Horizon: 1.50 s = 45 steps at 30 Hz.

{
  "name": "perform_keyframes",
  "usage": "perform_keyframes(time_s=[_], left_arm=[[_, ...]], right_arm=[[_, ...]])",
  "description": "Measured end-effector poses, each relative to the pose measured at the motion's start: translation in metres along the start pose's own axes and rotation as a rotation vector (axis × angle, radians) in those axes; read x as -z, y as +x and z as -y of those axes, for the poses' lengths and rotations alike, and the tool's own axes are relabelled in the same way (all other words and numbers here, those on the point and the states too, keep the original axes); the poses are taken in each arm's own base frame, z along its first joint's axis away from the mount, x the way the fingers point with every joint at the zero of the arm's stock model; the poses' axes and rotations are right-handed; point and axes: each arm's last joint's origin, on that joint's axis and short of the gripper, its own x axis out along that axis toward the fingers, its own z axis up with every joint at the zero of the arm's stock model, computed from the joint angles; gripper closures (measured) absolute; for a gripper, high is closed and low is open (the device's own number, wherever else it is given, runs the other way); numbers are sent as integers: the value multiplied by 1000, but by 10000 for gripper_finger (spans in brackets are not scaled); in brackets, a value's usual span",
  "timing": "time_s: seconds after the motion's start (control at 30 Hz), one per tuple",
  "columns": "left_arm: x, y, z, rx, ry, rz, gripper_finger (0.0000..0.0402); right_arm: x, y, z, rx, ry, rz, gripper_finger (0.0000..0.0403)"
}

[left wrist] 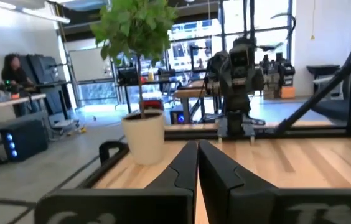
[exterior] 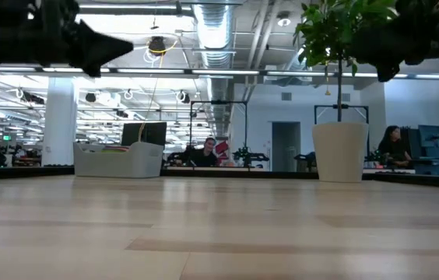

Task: Nest measuring cups in basket
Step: Return to Home Position

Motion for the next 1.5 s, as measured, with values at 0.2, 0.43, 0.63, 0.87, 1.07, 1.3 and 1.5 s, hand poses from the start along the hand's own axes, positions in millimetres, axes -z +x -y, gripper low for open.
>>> perform_keyframes(time_s=[0.2,0.43,0.63,0.87,1.07,1.3,1.5], left_arm=[[15,-16,-5,-31,-31,-6,401],[17,-20,-10,-63,-27,-44,401],[8,-26,-13,-58,-149,45,401],[12,-38,-14,-61,-163,-12,401],[17,-49,-13,-40,-167,-51,401],[22,-50,-13,-36,-137,-102,401],[20,-50,-13,-36,-81,-82,401]], right_arm=[[-4,-10,4,-1,-23,21,292],[-3,-22,11,52,-30,2,333],[-4,-36,17,49,7,26,348],[4,-44,20,28,29,-42,355],[15,-39,15,-57,58,27,354],[27,-35,14,-69,36,78,354],[22,-34,18,-13,-43,133,361]])
